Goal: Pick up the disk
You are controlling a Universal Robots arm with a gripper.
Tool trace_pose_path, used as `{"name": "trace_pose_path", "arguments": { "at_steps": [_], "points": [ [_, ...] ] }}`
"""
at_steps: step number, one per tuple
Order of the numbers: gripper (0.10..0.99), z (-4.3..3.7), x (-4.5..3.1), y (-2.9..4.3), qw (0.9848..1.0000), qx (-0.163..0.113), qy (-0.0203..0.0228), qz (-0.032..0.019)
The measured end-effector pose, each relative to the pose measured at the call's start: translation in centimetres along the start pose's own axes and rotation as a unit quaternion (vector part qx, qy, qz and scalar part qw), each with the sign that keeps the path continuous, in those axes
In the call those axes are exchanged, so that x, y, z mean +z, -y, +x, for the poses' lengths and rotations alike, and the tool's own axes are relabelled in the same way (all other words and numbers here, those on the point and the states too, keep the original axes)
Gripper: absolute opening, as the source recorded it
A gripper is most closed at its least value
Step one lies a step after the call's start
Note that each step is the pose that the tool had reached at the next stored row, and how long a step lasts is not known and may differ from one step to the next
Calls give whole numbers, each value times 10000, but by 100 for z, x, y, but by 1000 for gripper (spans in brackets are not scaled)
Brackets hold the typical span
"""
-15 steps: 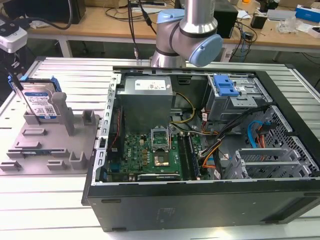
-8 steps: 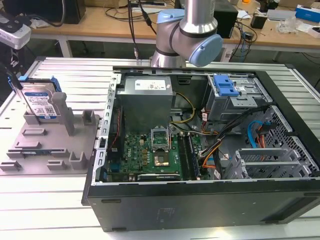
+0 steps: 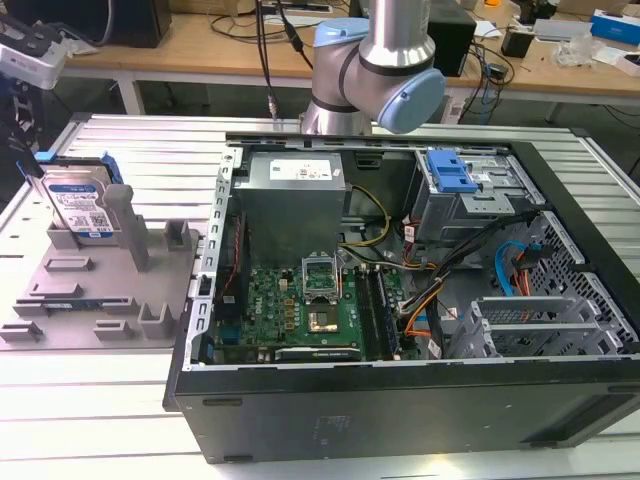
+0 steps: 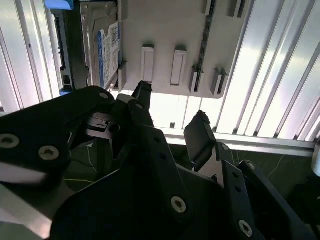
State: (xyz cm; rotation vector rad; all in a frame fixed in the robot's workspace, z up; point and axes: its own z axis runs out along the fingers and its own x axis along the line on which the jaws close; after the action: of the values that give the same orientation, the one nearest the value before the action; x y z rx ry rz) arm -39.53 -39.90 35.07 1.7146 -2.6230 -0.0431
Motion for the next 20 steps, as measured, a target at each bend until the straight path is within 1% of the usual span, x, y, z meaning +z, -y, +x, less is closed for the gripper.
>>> {"name": "trace_pose_path", "arguments": {
  "at_steps": [3,7,8,10,12,14,20],
  "points": [
    [541,-1,2,2,9998,-223,1,14],
    [541,-2,4,5,9988,-495,3,34],
    [541,-3,6,8,9982,-595,6,47],
    [541,-5,8,11,9974,-713,9,61],
    [541,-9,11,20,9960,-890,15,85],
    [541,-10,11,21,9957,-923,14,85],
    [541,-10,10,22,9957,-926,13,83]
  ]
}}
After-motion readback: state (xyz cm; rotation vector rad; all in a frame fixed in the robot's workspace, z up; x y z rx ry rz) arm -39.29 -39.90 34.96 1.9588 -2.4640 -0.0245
